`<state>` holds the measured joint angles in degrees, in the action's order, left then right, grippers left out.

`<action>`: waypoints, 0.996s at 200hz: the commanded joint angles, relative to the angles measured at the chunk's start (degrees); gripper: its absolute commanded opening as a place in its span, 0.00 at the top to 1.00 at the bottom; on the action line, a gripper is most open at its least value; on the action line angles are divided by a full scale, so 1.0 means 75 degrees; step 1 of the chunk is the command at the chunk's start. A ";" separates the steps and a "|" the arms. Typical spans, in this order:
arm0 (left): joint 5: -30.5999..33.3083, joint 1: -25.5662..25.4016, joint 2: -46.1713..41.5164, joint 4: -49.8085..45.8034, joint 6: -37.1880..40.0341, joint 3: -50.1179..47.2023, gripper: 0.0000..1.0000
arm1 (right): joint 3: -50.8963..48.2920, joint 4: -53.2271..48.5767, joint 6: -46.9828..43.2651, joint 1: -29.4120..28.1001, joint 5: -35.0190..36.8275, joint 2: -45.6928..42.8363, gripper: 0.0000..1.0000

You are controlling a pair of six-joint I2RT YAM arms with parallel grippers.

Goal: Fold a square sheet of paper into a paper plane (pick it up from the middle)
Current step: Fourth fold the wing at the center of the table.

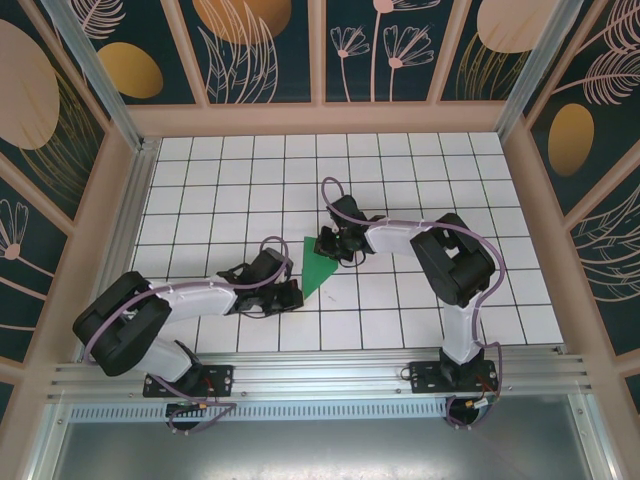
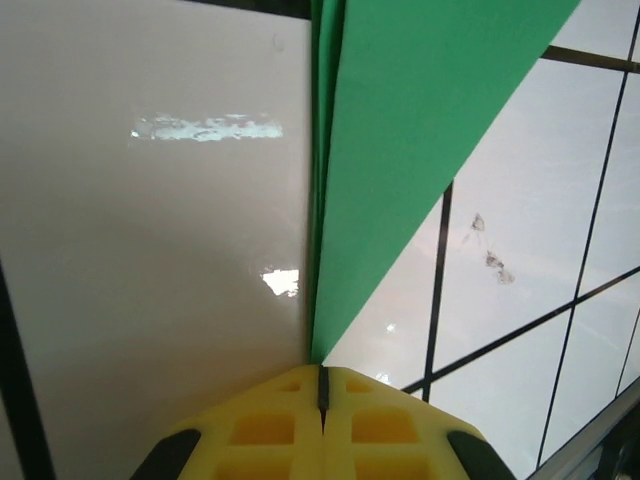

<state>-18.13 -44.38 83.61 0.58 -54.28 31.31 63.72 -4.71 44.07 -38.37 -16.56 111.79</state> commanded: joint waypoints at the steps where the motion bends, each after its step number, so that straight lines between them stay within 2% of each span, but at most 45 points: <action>1: 0.0226 -0.0029 -0.0245 0.0053 -0.0083 0.0503 0.92 | -0.0164 -0.0586 0.0111 0.0023 0.0541 0.0509 0.84; 44: 0.0995 -0.0021 0.0696 0.1442 -0.0532 0.0833 0.93 | -0.0141 -0.0488 0.0080 0.0027 0.0387 0.0583 0.84; 91: 0.1125 0.0058 0.1851 0.1468 -0.0445 0.1273 0.94 | -0.0182 -0.0398 0.0001 0.0053 0.0229 0.0516 0.84; 137: 0.1153 0.0081 0.1903 0.1205 -0.0508 0.0984 0.96 | -0.0154 -0.0155 -0.0324 0.0171 -0.0048 0.0094 0.82; 173: 0.1058 0.0106 0.1879 0.1212 -0.0544 0.0696 0.99 | 0.0080 -0.0131 -0.0765 0.0280 -0.0161 -0.0716 0.77; 183: 0.1042 0.0123 0.1876 0.1227 -0.0544 0.0668 0.99 | 0.0062 -0.0107 -0.0830 0.0269 -0.0161 -0.0934 0.78; 199: 0.1005 0.0116 0.1884 0.1289 -0.0544 0.0643 1.00 | -0.0151 0.0104 -0.0768 0.0201 -0.0223 -0.1079 0.84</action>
<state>-11.35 -43.81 96.79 13.61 -57.74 38.28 63.70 -4.91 40.14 -36.77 -18.74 108.18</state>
